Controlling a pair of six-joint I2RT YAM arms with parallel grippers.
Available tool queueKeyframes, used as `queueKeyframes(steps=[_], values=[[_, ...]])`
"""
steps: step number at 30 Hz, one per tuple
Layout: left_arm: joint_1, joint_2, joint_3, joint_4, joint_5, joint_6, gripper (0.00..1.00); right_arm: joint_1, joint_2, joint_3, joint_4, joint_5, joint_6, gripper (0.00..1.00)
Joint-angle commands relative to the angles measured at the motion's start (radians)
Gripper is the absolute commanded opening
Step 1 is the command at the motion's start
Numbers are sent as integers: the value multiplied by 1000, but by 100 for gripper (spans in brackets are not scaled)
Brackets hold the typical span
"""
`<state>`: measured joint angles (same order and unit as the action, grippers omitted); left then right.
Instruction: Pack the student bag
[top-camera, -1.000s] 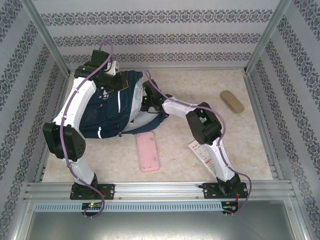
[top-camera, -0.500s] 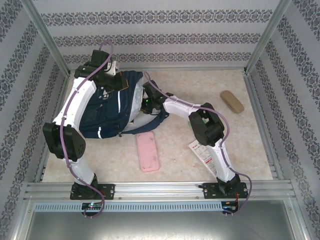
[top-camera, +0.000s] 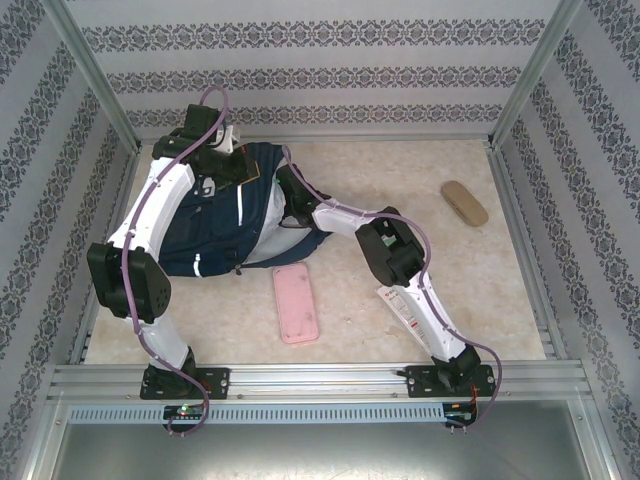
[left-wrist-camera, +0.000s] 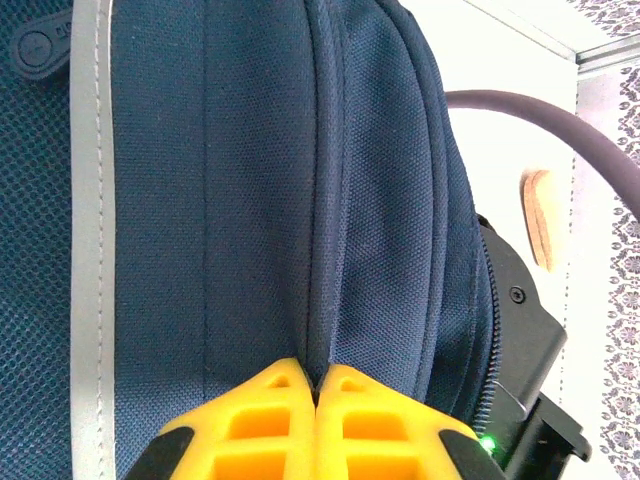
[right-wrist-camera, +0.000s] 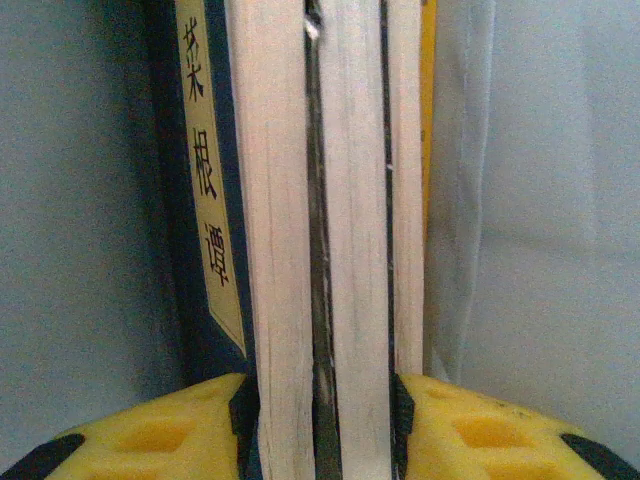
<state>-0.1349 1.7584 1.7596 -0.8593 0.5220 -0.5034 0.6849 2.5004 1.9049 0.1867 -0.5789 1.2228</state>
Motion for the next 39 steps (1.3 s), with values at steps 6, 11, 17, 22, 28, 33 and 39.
queueKeyframes(steps=[6,11,17,22,28,33,39], values=[[7,-59,14,12,-3,64,0,2,-123,-117,-59,43,-83,59],[20,-53,9,12,-23,77,0,-41,-249,-290,-49,79,-119,65],[27,-35,3,0,-67,118,0,-69,-399,-438,-78,101,-165,69],[29,-25,-37,24,-63,124,0,-93,-547,-551,-223,173,-261,87],[30,1,-101,79,-29,110,0,-144,-775,-698,-412,309,-398,98],[19,21,-139,131,0,81,10,-231,-963,-826,-555,408,-465,98],[2,33,-143,151,-1,68,12,-351,-1093,-1008,-558,375,-482,98]])
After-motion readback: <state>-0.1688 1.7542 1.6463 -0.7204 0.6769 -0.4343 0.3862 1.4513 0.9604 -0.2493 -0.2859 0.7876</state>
